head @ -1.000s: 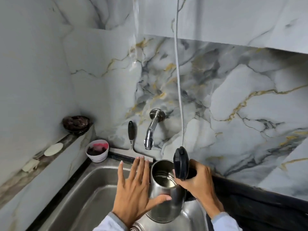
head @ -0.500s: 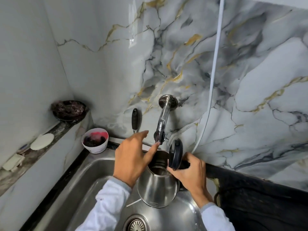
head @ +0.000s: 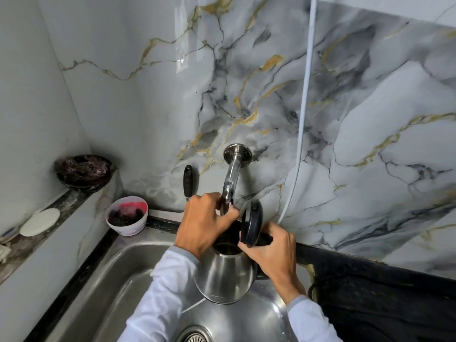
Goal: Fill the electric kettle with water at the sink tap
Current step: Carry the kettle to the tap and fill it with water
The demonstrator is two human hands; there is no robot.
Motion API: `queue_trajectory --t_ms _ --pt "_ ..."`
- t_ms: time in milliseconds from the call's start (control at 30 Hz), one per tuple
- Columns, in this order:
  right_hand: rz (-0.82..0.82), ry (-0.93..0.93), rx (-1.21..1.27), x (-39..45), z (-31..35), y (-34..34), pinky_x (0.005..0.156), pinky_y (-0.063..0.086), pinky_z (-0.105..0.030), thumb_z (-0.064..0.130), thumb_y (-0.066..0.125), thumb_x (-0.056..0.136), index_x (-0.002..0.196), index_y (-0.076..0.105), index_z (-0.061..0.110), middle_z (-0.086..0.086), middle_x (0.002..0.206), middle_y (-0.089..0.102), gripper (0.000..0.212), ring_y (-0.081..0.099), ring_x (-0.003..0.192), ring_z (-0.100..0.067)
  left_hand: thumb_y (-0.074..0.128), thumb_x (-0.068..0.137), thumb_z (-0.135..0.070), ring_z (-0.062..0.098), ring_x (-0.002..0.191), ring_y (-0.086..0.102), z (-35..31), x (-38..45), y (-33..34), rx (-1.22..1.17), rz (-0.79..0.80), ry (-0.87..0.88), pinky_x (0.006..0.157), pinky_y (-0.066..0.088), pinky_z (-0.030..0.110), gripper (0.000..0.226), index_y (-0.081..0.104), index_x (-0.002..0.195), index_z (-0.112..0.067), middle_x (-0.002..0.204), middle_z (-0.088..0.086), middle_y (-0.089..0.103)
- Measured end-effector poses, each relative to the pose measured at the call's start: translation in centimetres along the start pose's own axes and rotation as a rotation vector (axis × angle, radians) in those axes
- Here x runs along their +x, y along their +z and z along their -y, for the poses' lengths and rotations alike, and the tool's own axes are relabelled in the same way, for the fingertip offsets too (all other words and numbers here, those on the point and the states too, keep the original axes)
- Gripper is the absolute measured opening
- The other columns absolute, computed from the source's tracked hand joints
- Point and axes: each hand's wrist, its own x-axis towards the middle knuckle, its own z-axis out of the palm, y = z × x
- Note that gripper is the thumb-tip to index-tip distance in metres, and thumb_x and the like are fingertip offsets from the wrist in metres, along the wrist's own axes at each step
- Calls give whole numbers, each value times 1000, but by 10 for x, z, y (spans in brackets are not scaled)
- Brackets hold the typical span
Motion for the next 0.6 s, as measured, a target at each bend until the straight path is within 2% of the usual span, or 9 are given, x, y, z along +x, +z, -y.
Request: queue_trajectory --t_ms 67,133,167,233,300,333,467,533,600 --pt "-1 9 18 -3 2 4 69 64 -47 64 77 53 75 76 10 -2 74 82 58 79 73 -23 66 83 -35 -5 65 64 12 0 -9 -124 96 65 68 54 24 23 61 65 -24 59 -13 67" --pt "8 15 36 -6 6 9 69 65 -47 63 78 52 74 76 11 0 74 82 57 78 72 -22 64 92 -42 -12 83 66 21 -8 -17 -154 144 107 80 55 19 19 69 80 -28 76 -21 74" --pt "8 10 40 -6 8 10 68 64 -47 63 78 52 74 75 11 0 73 82 56 78 71 -22 59 94 -52 -6 95 67 26 -14 -19 -113 149 118 89 54 24 29 72 97 -26 93 -16 78" --pt "11 -10 34 -4 8 9 66 64 -46 63 79 52 73 75 11 0 73 82 56 78 70 -22 40 94 -70 15 119 62 33 -27 -18 72 174 122 106 46 37 64 58 132 -21 129 4 70" --pt "-6 -26 18 -5 8 2 66 64 -46 66 79 53 74 74 11 0 73 82 58 78 70 -23 24 89 -79 20 145 35 36 -44 -18 219 228 111 121 29 42 91 30 153 -14 158 11 39" --pt "-9 -24 15 -4 8 -1 67 64 -46 66 79 53 74 74 12 1 74 82 59 78 71 -23 18 85 -83 17 151 21 37 -51 -17 280 254 126 125 21 42 100 18 156 -13 164 9 25" --pt "-15 -17 20 0 3 -5 69 65 -48 63 78 52 73 74 11 1 74 82 56 78 71 -23 9 78 -90 12 153 -4 51 -65 -11 338 329 137 127 4 37 110 1 157 -13 168 6 2" --pt "-10 -15 31 -2 5 -2 68 65 -48 62 79 51 72 74 12 1 73 82 55 78 70 -23 13 79 -89 16 153 -3 58 -70 -11 449 334 184 127 4 38 111 3 157 -10 167 8 3" --pt "-2 -9 31 -3 5 1 69 65 -47 62 79 51 73 74 11 1 74 83 55 78 70 -23 18 83 -87 23 153 10 60 -74 -11 545 291 237 124 11 42 109 16 155 -5 165 14 15"
